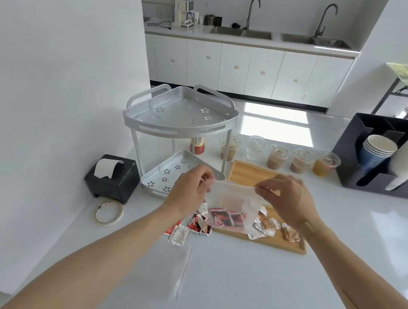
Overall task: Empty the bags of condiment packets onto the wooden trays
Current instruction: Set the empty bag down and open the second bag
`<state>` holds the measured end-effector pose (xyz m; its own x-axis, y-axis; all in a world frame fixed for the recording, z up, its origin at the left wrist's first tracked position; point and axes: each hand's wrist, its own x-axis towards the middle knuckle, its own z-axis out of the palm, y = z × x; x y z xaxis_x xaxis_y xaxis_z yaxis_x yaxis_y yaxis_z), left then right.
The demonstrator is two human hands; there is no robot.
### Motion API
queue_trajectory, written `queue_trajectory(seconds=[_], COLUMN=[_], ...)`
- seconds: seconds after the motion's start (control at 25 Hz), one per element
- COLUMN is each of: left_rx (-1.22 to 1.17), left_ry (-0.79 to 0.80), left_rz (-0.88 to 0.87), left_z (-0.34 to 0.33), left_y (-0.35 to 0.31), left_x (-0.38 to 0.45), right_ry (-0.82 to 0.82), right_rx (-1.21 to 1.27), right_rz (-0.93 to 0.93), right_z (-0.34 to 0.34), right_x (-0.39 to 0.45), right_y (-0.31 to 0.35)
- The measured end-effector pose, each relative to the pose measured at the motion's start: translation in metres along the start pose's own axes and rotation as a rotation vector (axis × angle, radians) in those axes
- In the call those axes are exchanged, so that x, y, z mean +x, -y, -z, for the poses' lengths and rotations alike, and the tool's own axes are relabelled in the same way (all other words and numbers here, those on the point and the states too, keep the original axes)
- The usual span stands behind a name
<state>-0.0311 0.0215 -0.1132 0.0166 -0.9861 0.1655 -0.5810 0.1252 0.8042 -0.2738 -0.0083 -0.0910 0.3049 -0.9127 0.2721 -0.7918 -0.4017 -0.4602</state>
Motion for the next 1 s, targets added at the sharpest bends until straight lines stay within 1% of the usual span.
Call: queue_trajectory(seconds=[0.16, 0.24, 0.36, 0.6, 0.72, 0.76, 0.84, 0.88, 0.92, 1.0], left_rx=[-0.068, -0.086, -0.116, -0.124, -0.117, -0.131, -0.144, -0.133, -0.139, -0.238], left_ry=[0.062, 0.089, 0.112, 0.061, 0.011, -0.041, -0.139, -0.119, -0.047, 0.103], left_rz=[0.034, 0.079, 0.127, 0.164, 0.2, 0.238, 0.37, 0.45, 0.528, 0.664], left_z=[-0.041, -0.061, -0.086, -0.116, -0.122, -0.123, -0.125, -0.126, -0.126, -0.126], left_y=[-0.005, -0.003, -0.003, 0.0, -0.011, -0.016, -0.026, -0.029, -0.032, -0.039], left_x=[-0.036, -0.05, -0.071, -0.101, -0.11, -0.113, -0.121, -0.125, -0.127, -0.129], right_ry=[0.144, 0.209, 0.245, 0.315, 0.309, 0.29, 0.226, 0.197, 0.18, 0.17], right_rx=[0.063, 0.077, 0.071, 0.12, 0.138, 0.133, 0.11, 0.088, 0.067, 0.046], right_rz=[-0.078, -0.107, -0.115, -0.082, -0.079, -0.078, -0.071, -0.061, -0.039, 0.029], right_z=[0.009, 0.007, 0.001, -0.017, -0.03, -0.034, -0.041, -0.045, -0.048, -0.055], right_x=[-0.057, -0.081, -0.108, -0.131, -0.131, -0.131, -0.135, -0.138, -0.142, -0.149], right_y=[-0.026, -0.038, -0.052, -0.059, -0.052, -0.049, -0.043, -0.04, -0.037, -0.034])
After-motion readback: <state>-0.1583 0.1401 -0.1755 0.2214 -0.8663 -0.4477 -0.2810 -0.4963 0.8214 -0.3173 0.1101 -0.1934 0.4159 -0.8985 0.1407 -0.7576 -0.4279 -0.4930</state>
